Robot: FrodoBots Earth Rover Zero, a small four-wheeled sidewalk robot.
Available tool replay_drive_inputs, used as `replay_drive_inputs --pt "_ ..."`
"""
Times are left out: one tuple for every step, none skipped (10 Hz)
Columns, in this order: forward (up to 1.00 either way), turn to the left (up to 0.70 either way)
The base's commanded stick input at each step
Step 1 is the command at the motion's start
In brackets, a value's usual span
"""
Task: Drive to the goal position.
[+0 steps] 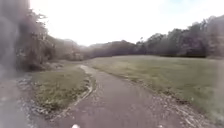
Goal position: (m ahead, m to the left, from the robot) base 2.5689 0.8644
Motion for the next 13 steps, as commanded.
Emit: replay_drive_inputs --pt "0.0 0.0" --pt "0.0 0.0" --pt "0.0 0.0" --pt "0.0 0.0" --pt "0.0 0.0" --pt "0.0 -0.06" --pt "0.0 -0.19" --pt "0.0 -0.75" --pt "0.0 -0.99" --pt "0.0 -1.0" --pt "0.0 -1.0" --pt "0.0 -1.0" --pt "0.0 -1.0"
